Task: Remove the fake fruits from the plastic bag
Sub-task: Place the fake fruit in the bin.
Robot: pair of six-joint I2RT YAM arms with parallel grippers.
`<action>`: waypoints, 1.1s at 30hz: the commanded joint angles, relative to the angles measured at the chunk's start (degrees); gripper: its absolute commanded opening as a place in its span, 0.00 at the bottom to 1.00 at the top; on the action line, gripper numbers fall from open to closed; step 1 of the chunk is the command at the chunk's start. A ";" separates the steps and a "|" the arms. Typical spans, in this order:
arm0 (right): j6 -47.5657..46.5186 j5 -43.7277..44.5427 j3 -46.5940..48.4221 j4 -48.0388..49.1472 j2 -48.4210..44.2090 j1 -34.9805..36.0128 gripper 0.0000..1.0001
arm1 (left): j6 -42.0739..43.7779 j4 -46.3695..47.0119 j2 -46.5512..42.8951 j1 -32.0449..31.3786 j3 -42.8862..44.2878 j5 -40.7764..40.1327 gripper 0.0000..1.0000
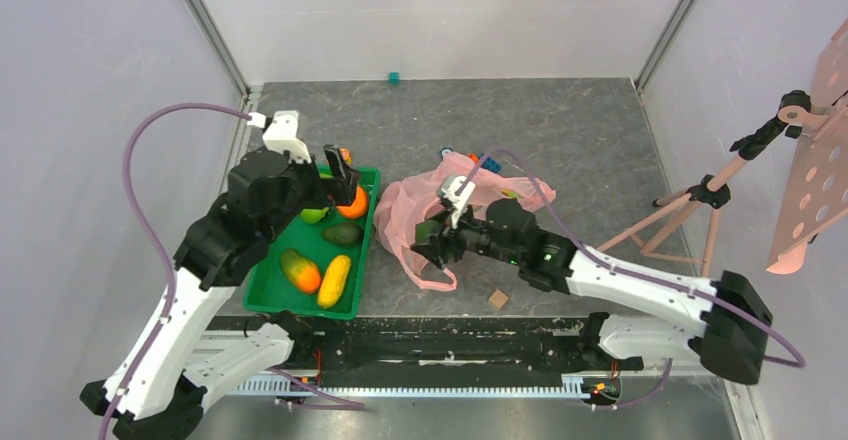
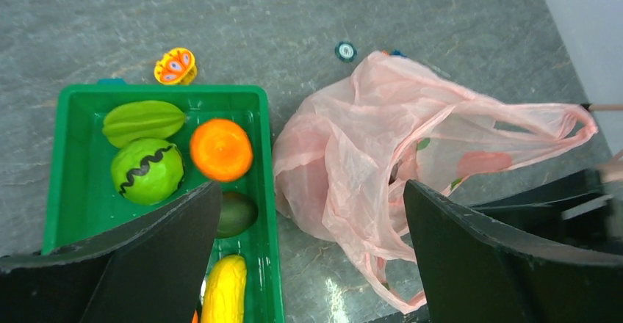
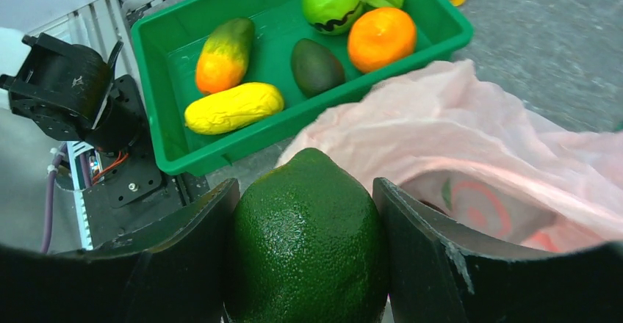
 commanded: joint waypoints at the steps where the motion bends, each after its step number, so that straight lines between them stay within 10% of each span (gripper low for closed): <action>1: -1.12 1.27 6.79 5.36 7.17 3.66 0.52 | 2.14 -7.03 -1.86 0.29 8.57 -3.84 1.00; 33: -15.67 -18.37 56.87 14.46 67.81 10.00 0.57 | 3.47 -20.69 -10.39 0.21 19.54 -8.39 1.00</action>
